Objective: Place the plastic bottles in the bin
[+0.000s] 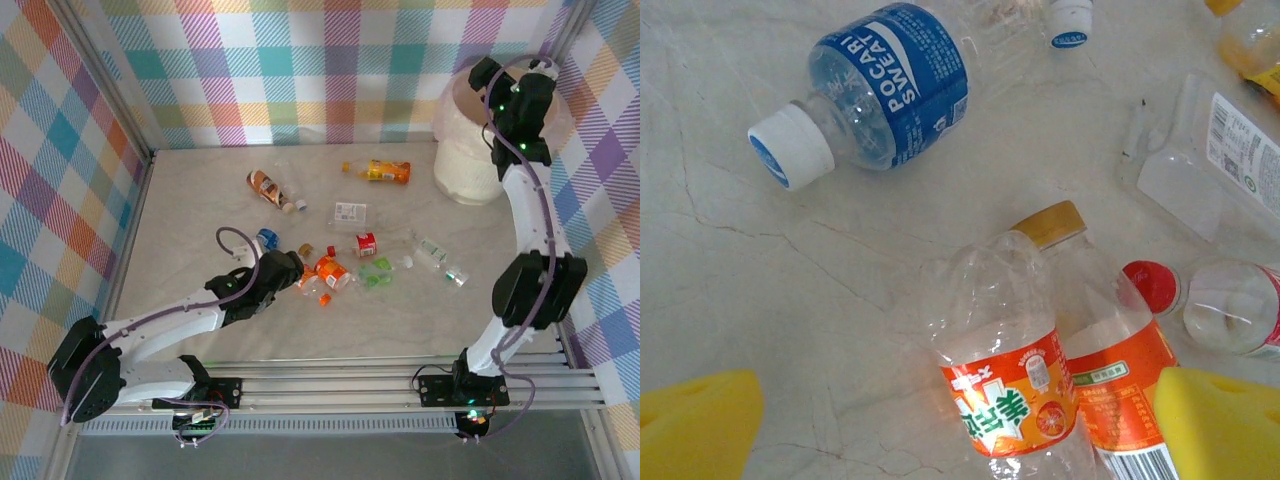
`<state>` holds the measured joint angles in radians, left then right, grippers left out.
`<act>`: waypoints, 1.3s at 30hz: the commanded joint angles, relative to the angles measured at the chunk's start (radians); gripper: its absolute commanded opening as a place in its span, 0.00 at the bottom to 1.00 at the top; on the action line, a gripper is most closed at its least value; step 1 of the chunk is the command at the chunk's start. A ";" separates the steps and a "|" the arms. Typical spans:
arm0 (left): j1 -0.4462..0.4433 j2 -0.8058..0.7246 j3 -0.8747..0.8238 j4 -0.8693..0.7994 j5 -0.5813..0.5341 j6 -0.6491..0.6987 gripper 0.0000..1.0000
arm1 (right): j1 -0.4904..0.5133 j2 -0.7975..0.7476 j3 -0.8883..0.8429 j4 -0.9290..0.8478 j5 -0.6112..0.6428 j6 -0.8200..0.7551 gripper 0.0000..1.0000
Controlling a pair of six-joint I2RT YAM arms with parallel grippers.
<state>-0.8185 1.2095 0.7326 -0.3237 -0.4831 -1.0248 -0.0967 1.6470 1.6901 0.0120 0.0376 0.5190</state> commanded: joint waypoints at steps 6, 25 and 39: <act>0.159 0.110 0.214 -0.171 0.091 0.235 1.00 | 0.008 -0.385 -0.365 -0.081 -0.379 -0.087 1.00; 0.490 0.577 0.604 -0.388 0.569 0.909 0.99 | 0.009 -0.732 -0.858 -0.136 -0.656 0.072 1.00; 0.490 0.708 0.657 -0.359 0.481 1.091 0.87 | 0.011 -0.742 -0.954 -0.019 -0.807 0.164 1.00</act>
<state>-0.3347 1.9087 1.3827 -0.6788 0.0372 0.0174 -0.0937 0.9173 0.7471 -0.0586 -0.7010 0.6662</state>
